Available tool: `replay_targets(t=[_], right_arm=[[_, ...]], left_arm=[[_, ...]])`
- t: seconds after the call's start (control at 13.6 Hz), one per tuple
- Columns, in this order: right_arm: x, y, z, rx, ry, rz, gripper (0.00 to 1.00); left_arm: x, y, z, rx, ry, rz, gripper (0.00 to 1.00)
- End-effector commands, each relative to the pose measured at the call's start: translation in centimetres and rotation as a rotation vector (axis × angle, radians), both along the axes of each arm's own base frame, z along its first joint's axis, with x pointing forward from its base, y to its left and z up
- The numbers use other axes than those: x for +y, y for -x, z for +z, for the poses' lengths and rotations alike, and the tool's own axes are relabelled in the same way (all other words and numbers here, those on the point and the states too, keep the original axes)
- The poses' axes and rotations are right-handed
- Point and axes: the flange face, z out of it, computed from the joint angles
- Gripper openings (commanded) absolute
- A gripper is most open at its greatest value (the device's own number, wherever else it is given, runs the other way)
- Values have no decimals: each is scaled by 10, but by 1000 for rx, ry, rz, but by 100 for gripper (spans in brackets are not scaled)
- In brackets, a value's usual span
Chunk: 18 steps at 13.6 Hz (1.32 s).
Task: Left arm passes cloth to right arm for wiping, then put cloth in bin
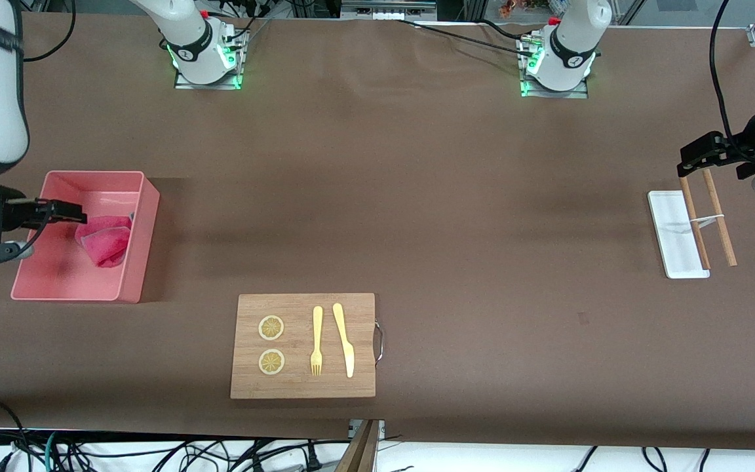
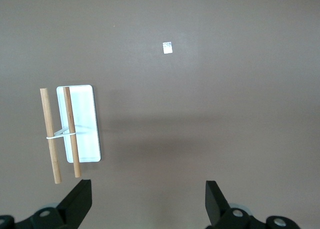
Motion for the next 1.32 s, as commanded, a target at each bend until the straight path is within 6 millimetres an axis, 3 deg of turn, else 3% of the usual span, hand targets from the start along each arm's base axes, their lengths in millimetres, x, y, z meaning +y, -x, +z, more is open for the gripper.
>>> replay_targets(t=[0.0,0.07,0.29,0.51,0.81,1.03,1.17,1.25], right_arm=[[39,26,39,18,9,-85,100],[60,34,56,13,6,-82,100],[89,54,91,-8,-9,-28,100],[86,73,124,-32,-1,-22,100],[97,90,143,-61,10,8,100],[106,96,145,-48,45,-57,100],[102,99,146,-32,63,-163,100],[87,98,146,-30,59,-190,100]], left_arm=[[0,-4,6,-5,-23,-18,100],[1,-4,6,-5,-23,-15,100],[0,-4,7,-6,-23,-17,100],[0,-4,7,-6,-23,-17,100],[1,-8,5,-6,-24,-15,100],[1,-8,5,-6,-24,-14,100],[1,-8,5,-6,-24,-14,100],[1,-8,5,-6,-24,-14,100]])
